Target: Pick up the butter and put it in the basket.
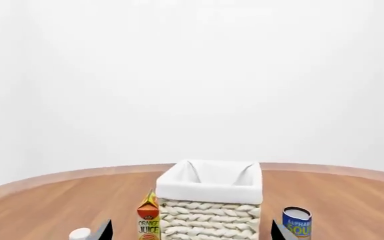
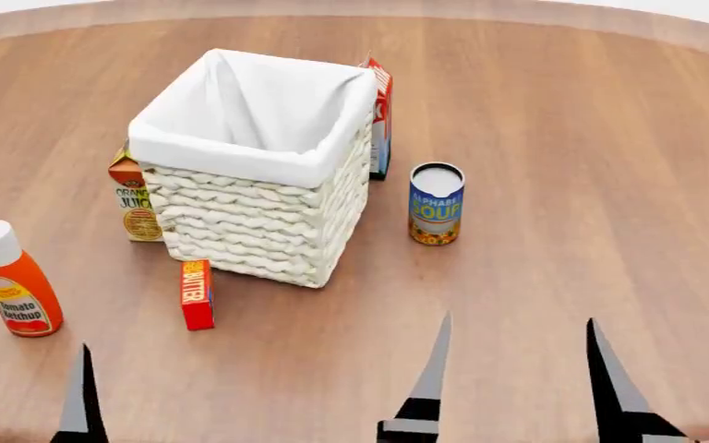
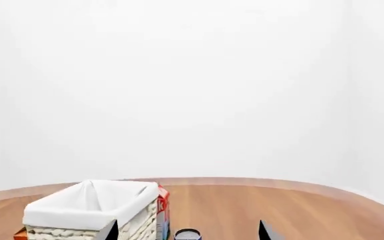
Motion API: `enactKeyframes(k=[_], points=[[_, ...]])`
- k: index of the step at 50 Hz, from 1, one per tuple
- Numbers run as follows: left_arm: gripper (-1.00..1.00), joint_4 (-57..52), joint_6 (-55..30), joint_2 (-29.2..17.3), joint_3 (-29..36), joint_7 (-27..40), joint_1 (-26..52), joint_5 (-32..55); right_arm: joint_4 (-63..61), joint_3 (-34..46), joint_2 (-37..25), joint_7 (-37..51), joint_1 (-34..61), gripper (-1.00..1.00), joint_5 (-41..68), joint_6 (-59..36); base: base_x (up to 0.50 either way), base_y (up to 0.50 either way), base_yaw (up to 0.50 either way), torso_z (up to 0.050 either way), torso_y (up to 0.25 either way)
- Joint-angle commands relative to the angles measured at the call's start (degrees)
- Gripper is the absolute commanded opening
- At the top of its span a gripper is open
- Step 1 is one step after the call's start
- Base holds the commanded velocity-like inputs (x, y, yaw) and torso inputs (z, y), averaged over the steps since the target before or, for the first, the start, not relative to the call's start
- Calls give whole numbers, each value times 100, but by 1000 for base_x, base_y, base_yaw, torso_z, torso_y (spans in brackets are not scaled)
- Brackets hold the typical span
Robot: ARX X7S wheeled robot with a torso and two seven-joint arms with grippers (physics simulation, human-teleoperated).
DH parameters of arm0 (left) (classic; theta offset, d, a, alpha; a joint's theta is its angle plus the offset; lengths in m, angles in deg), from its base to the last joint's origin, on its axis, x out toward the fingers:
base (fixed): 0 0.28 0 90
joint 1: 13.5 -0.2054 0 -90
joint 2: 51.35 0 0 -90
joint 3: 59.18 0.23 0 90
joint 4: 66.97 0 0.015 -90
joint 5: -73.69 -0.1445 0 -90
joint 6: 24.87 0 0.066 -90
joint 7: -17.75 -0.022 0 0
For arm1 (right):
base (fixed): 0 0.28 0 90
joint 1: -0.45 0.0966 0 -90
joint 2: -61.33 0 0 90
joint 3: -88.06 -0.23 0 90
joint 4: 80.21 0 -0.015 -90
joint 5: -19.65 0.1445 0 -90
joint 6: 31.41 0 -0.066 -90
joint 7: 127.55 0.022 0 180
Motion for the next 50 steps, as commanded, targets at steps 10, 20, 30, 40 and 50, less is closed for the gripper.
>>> enactKeyframes(k=[10, 20, 30, 40, 50], points=[[100, -948, -327, 7, -123, 40, -165, 94, -979, -101, -125, -134, 133, 100, 23, -399, 266, 0, 0, 0, 0], [100, -1025, -357, -81, -46, 129, -186, 137, -987, -99, -177, -58, 144, 100, 114, -401, 500, 0, 0, 0, 0], [100, -1083, -373, -159, -16, 218, -192, 202, -1008, -92, -238, 12, 156, 100, 180, -431, 500, 0, 0, 0, 0], [100, -1080, -377, -228, 28, 291, -191, 243, -1054, -38, -301, 80, 174, 100, 199, -473, 500, 0, 0, 0, 0], [100, -1098, -364, -290, 79, 352, -208, 279, -1064, -69, -350, 149, 167, 100, 261, -472, 500, 0, 0, 0, 2]])
